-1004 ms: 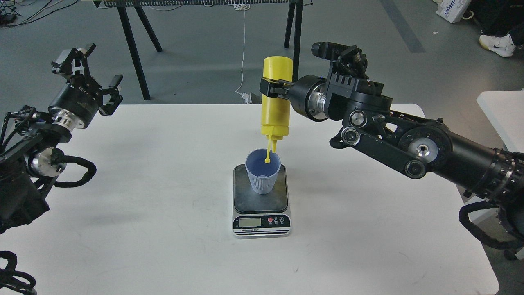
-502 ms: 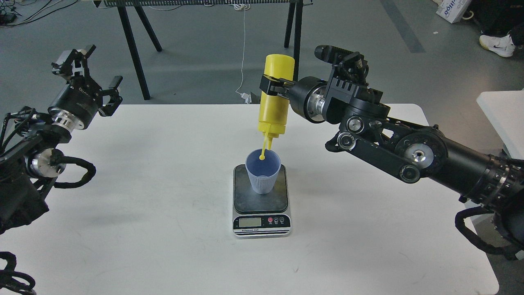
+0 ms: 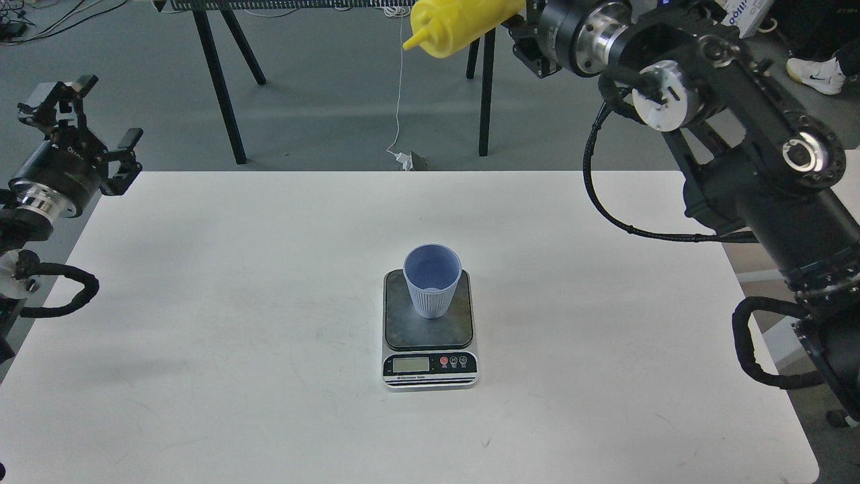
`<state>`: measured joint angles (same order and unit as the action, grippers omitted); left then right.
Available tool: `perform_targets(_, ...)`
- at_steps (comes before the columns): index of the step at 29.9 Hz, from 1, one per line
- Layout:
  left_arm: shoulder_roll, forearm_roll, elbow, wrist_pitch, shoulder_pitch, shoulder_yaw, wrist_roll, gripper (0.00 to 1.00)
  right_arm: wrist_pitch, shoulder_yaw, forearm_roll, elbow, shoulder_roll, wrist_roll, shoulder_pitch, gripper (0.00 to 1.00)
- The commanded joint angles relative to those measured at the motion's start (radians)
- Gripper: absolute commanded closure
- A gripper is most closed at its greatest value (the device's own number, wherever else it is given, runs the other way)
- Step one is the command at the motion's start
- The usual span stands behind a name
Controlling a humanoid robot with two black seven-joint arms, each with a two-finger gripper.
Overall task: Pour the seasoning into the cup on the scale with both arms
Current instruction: 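Raise the bottle and lower it back onto the table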
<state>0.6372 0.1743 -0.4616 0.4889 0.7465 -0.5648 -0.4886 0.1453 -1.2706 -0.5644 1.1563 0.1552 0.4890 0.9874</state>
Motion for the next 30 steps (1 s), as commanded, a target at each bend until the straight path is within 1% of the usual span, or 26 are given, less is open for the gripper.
perform_targets(1, 0.021, -0.001, 0.0, 0.0, 0.002, 0.0, 0.0, 0.05, 0.071, -0.214, 0.2, 0.006, -0.013, 0.0, -0.105, 0.97)
perform_targets(5, 0.03, -0.001, 0.0, 0.0, 0.007, 0.002, 0.0, 0.05, 0.079, -0.319, 0.329, 0.013, -0.029, 0.0, -0.286, 0.97)
perform_targets(10, 0.021, -0.001, 0.0, 0.0, 0.013, 0.002, 0.0, 0.05, 0.068, -0.325, 0.506, 0.02, -0.037, 0.0, -0.501, 0.96)
perform_targets(12, 0.018, -0.001, 0.0, 0.0, 0.013, 0.002, 0.0, 0.05, 0.063, -0.328, 0.553, 0.049, -0.055, 0.0, -0.585, 0.96)
perform_targets(15, 0.016, -0.001, 0.0, 0.0, 0.014, 0.002, 0.0, 0.05, 0.047, -0.34, 0.583, 0.133, -0.097, 0.0, -0.717, 0.96)
perform_targets(17, 0.016, -0.001, 0.0, 0.0, 0.014, 0.002, 0.0, 0.05, -0.011, -0.337, 0.587, 0.164, -0.135, 0.0, -0.804, 0.96)
perform_targets(22, 0.024, 0.001, 0.0, 0.0, 0.013, 0.002, 0.0, 0.05, -0.189, -0.306, 0.587, 0.126, -0.152, 0.0, -0.921, 0.95)
perform_targets(30, 0.036, 0.001, 0.0, 0.0, 0.007, 0.002, 0.0, 0.05, -0.309, -0.286, 0.584, -0.085, -0.144, 0.0, -0.925, 0.94)
